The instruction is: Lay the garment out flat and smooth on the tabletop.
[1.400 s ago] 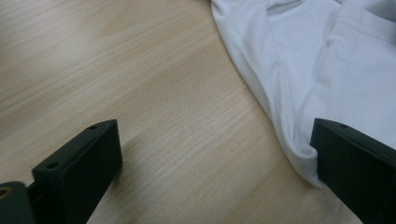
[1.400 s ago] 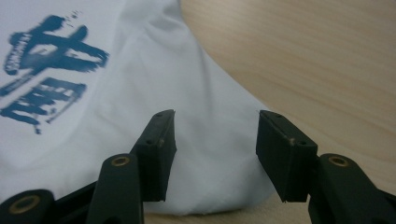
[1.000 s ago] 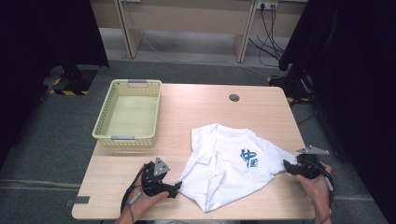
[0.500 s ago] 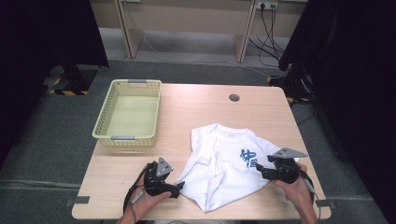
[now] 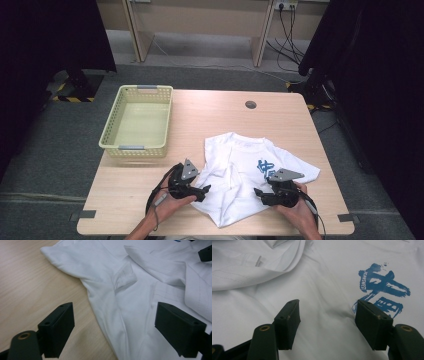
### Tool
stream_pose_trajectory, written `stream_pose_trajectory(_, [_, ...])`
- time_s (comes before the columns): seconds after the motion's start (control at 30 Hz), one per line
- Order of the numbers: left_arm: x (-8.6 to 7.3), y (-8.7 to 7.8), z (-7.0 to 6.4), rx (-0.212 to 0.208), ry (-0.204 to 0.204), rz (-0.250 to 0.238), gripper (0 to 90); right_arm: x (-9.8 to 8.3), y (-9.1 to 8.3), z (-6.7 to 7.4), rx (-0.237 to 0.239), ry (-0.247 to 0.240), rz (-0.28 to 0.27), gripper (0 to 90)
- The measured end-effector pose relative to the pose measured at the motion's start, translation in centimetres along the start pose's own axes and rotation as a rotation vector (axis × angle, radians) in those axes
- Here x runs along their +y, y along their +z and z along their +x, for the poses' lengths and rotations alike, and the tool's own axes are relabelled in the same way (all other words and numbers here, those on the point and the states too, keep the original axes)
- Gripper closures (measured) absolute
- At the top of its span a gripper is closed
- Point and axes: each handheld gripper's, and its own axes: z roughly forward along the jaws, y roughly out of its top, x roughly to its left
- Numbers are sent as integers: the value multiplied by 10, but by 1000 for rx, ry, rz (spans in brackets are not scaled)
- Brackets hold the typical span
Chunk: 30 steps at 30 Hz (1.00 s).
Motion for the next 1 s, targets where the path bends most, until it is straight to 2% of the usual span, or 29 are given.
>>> stream_pose_trajectory(0.13, [11, 6, -5, -22, 37, -15, 196, -2, -3, 0, -5, 5, -5, 366])
stream_pose_trajectory(0.2, [16, 9, -8, -17, 78, -8, 208, -3, -5, 1, -2, 5, -13, 365])
stream_pose_trajectory(0.33, [24, 18, -10, -23, 107, -5, 259, -6, -4, 3, 1, -4, 3, 359])
stream_pose_trajectory(0.47, [31, 30, -9, -15, 143, 1, 334, -9, -4, 2, 6, 4, -9, 358])
stream_pose_trajectory(0.57, [37, 38, -12, -43, 147, -7, 393, -9, -4, 1, 8, 4, -12, 356])
stream_pose_trajectory(0.63, [41, 44, -14, -37, 177, 7, 422, -10, -4, 2, 6, 2, -13, 355])
stream_pose_trajectory(0.77, [44, 55, -13, -38, 178, 33, 529, -10, -4, 1, 9, 1, -15, 353])
stream_pose_trajectory(0.87, [44, 62, -12, -37, 179, 44, 661, -10, -4, 1, 10, 0, -16, 352])
stream_pose_trajectory(0.93, [43, 64, -11, -53, 164, 44, 748, -10, -4, 1, 9, 0, -16, 351])
stream_pose_trajectory(1.0, [44, 62, -8, -44, 176, 50, 827, -10, -4, 1, 7, 0, -19, 352])
